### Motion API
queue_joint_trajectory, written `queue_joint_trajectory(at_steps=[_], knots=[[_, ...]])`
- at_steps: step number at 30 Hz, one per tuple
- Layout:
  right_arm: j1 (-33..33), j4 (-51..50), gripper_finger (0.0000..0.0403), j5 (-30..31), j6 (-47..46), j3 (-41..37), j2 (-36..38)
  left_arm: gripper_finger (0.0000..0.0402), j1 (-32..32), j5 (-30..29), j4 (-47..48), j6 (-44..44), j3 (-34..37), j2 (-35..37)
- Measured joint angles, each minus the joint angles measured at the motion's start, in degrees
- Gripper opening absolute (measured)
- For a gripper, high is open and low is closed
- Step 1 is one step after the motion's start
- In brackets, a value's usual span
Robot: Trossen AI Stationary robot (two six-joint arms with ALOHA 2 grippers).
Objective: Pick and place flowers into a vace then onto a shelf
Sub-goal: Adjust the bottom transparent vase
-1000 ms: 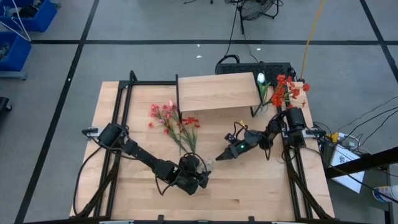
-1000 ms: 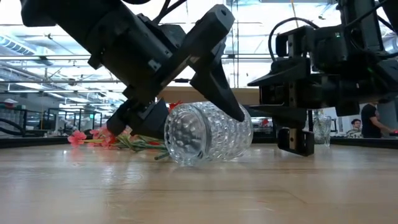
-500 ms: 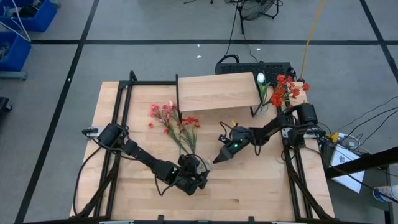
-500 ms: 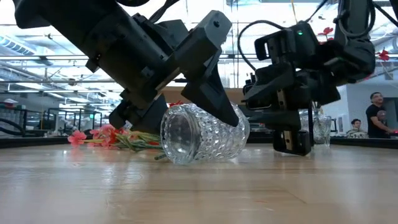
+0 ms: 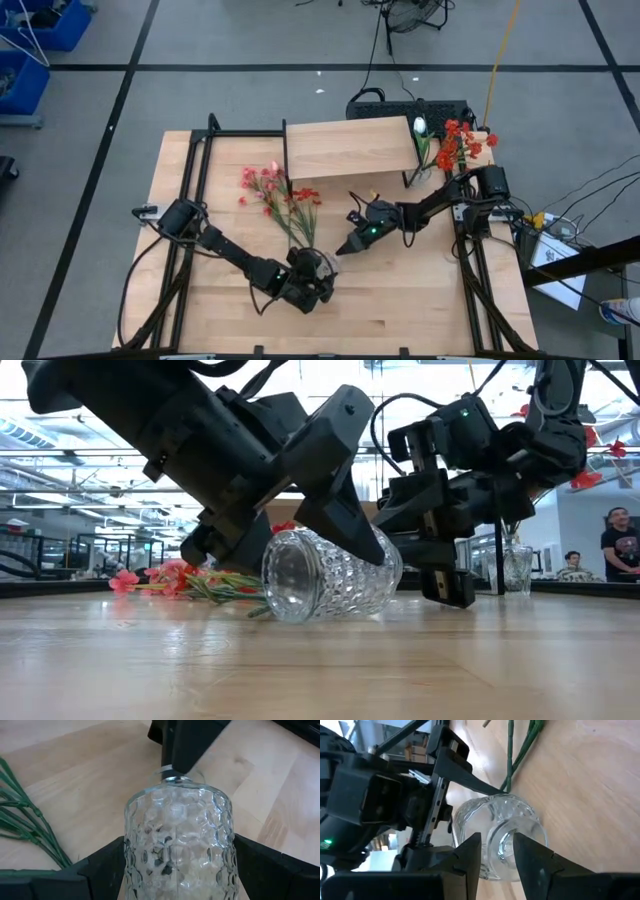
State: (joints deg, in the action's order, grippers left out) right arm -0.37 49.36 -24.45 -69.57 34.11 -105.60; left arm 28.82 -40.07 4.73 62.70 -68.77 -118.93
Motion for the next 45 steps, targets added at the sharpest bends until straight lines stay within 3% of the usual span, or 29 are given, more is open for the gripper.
queue_joint_trajectory(at_steps=[8, 14, 17, 24, 29, 35, 40, 45], knots=[[-1.96, 1.6, 0.0086, -6.92, -0.99, 2.59, -0.35, 0.0324, -0.58, -1.09, -0.72, -1.52, -0.04, 0.05], [-2.78, 0.59, 0.0035, -7.06, 0.25, 4.98, 0.02, 0.0324, -1.0, -1.21, -1.63, -3.83, -0.07, 0.28], [-2.97, -1.89, 0.0031, -6.85, 2.29, 6.0, 1.23, 0.0324, -1.0, -2.06, -1.66, -3.01, -0.07, 0.28], [-3.51, -20.97, 0.0031, -1.8, 13.92, 7.28, 12.06, 0.0388, -3.03, 2.1, -2.76, -1.44, -0.04, -0.32], [-3.61, -29.12, 0.003, 0.75, 15.64, 7.36, 19.09, 0.0372, -4.24, 5.28, -5.51, -1.31, 0.0, -0.13], [-3.61, -49.3, 0.003, 5.83, 21.48, 8.47, 26.46, 0.0355, -5.68, 13.6, -7.63, -2.59, 0.07, -0.13], [-3.94, -69.71, 0.003, 14.53, 29.38, 13.24, 29.77, 0.0351, -5.83, 18.49, -9.49, -2.94, 0.0, -0.02], [-5.93, -83.16, 0.003, 22.33, 36.07, 19.15, 29.62, 0.035, -6.47, 25.56, -13.43, -4.25, -0.03, 1.02]])
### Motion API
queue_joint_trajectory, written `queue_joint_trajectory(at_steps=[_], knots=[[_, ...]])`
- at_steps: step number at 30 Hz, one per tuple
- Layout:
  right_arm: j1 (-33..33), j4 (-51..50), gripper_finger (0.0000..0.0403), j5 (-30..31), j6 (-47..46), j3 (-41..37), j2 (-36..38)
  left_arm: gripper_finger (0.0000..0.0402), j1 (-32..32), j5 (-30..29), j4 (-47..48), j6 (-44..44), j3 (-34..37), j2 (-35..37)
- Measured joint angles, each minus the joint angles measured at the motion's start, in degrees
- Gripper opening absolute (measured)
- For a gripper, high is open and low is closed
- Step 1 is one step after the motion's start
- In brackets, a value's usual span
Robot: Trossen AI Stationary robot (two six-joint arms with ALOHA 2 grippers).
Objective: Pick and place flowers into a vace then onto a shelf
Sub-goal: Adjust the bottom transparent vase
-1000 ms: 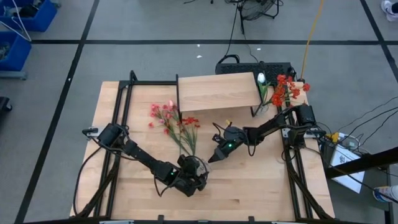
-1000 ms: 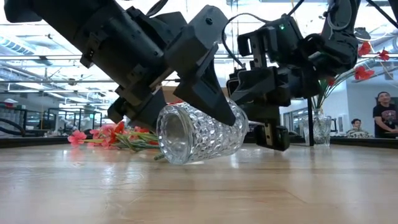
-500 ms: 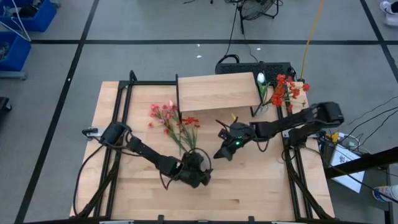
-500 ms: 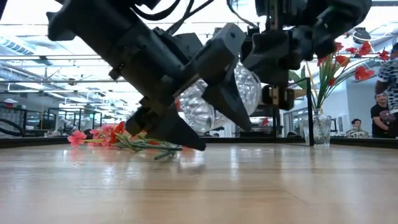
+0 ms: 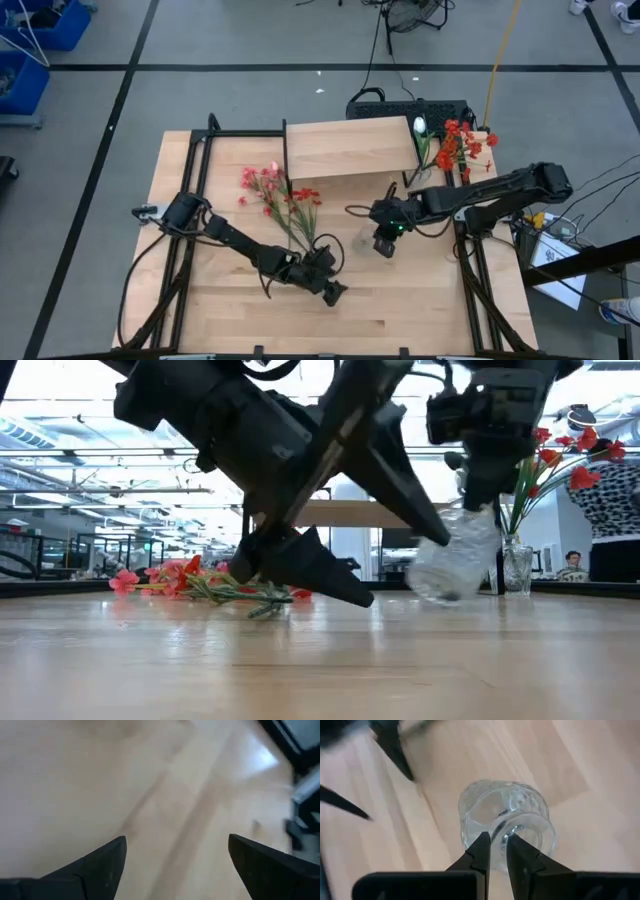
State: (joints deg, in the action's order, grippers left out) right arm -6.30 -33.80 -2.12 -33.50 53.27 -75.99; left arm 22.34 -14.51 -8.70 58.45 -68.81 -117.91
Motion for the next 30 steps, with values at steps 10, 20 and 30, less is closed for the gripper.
queue_joint_trajectory(at_steps=[10, 20, 30], knots=[[-7.99, -11.7, 0.003, 3.62, 16.02, 8.18, -1.68, 0.0351, -2.78, 9.66, -3.42, -3.7, -0.09, 2.01], [-14.1, -12.62, 0.007, 6.57, 24.93, 8.44, -9.62, 0.0351, -5.02, 14.14, -2.98, -3.29, -0.01, 2.39], [-14.86, -10.4, 0.0144, 6.59, 16.65, 7.92, -6.0, 0.0351, -5.26, 19.29, -0.78, -1.45, -0.03, 2.39]])
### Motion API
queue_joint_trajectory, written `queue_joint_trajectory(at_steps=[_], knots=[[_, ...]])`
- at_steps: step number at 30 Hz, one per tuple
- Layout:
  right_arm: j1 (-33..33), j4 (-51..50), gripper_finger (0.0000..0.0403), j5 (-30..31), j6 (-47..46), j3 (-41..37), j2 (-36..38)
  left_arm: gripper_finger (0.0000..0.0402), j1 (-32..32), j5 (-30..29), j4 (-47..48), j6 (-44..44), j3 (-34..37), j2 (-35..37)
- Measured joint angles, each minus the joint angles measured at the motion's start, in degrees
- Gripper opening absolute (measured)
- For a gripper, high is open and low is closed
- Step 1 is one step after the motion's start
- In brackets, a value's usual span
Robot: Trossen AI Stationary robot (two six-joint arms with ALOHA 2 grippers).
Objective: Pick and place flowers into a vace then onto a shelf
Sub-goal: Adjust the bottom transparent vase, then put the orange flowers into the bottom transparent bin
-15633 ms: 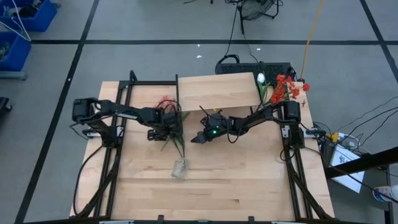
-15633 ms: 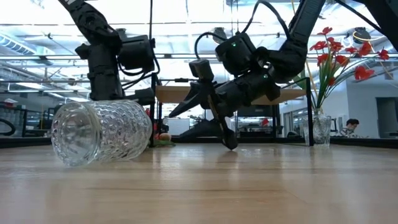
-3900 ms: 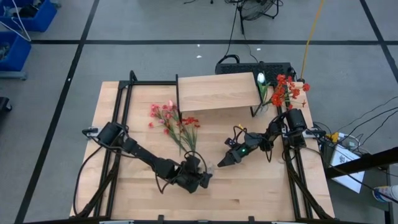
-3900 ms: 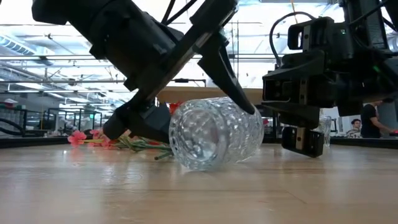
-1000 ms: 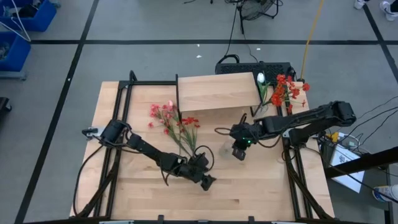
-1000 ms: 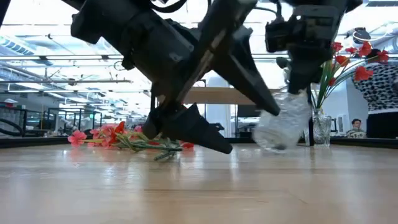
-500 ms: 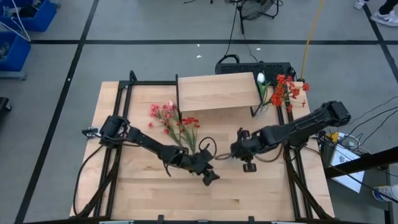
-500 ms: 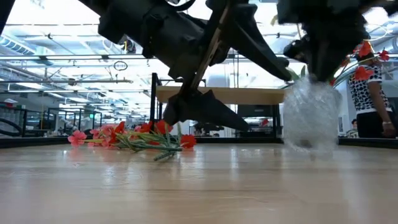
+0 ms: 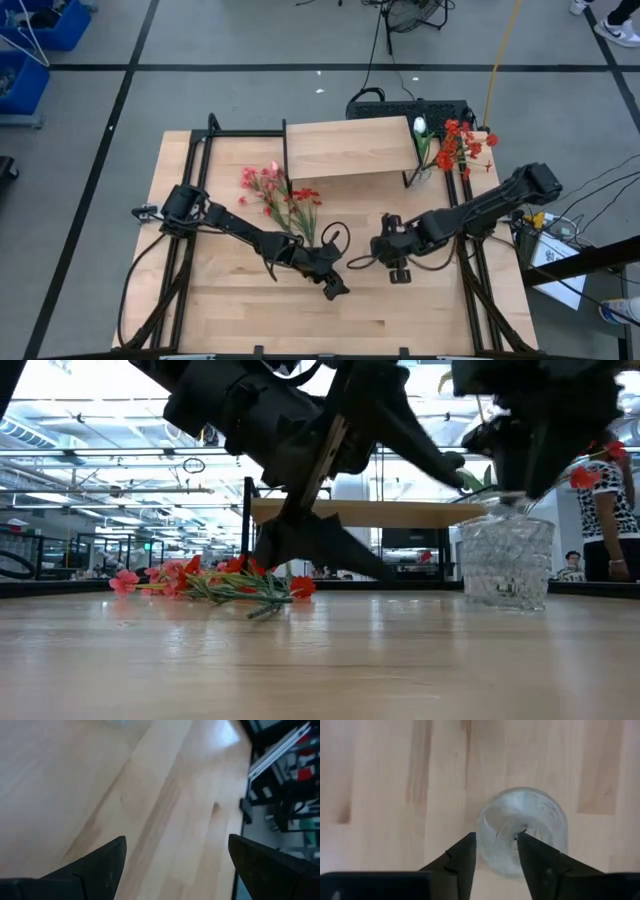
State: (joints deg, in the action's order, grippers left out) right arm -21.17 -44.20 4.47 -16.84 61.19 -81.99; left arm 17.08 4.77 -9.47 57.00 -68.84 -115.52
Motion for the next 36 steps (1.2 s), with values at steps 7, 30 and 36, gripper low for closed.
queue_joint_trajectory(at_steps=[7, 30, 36], knots=[[0.11, -0.66, 0.0179, 1.39, -8.21, 0.04, 6.47, 0.0351, -0.74, 2.32, 1.92, -2.46, 0.0, 0.04], [13.06, 46.44, 0.0176, 1.26, -9.92, 0.07, 13.52, 0.0351, -3.1, -14.99, 22.57, -19.26, 1.61, 41.72], [16.91, 60.32, 0.0176, -4.16, -18.19, 0.11, 8.56, 0.0351, -4.35, -17.02, 12.74, -18.94, 14.03, 56.54]])
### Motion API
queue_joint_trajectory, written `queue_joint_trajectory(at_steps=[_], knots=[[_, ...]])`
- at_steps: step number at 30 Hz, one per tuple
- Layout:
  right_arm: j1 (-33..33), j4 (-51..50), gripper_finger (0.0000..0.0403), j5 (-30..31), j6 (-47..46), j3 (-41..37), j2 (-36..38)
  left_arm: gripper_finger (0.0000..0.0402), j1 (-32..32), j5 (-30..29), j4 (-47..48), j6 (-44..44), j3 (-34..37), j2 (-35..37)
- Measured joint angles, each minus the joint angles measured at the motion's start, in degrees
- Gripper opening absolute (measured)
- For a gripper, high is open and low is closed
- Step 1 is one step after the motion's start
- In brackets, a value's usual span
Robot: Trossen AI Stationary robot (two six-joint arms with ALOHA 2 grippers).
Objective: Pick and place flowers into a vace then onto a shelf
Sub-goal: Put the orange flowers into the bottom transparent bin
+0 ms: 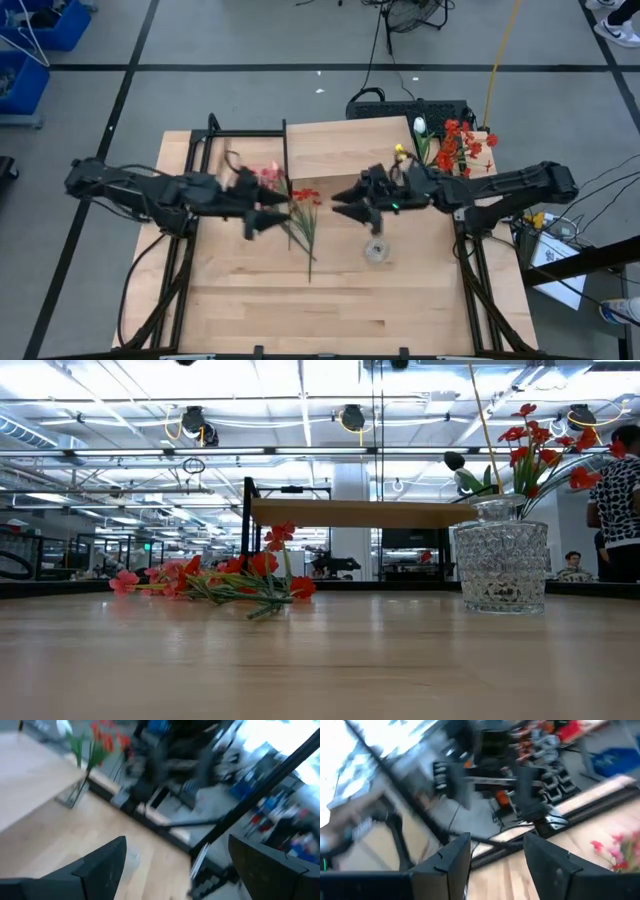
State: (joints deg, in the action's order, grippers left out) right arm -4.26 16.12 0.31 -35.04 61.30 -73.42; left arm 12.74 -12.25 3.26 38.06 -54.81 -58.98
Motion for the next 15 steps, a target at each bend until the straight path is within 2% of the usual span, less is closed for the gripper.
queue_joint_trajectory(at_steps=[3, 7, 10, 12, 15], knots=[[2.94, -4.1, 0.0175, 0.97, -11.66, 0.02, -4.45, 0.0351, -0.51, 0.15, -6.47, 0.42, 8.36, 7.36], [4.08, -8.16, 0.0176, -6.29, -17.56, 0.53, -11.93, 0.0351, -0.75, -0.67, -12.12, 0.18, 18.21, 16.22], [3.11, -9.35, 0.0175, -3.85, -17.66, 3.51, -17.85, 0.0351, -1.26, -0.6, -14.04, 1.44, 24.2, 21.77], [3.04, -14.99, 0.0174, -0.47, -17.82, 6.44, -21.3, 0.0351, -1.53, 0.32, -14.55, 2.87, 27.07, 24.97], [4.33, -20.17, 0.0174, 0.44, -19.53, 11.34, -27.57, 0.0351, -1.47, 3.35, -14.85, 3.19, 30.53, 29.33]])
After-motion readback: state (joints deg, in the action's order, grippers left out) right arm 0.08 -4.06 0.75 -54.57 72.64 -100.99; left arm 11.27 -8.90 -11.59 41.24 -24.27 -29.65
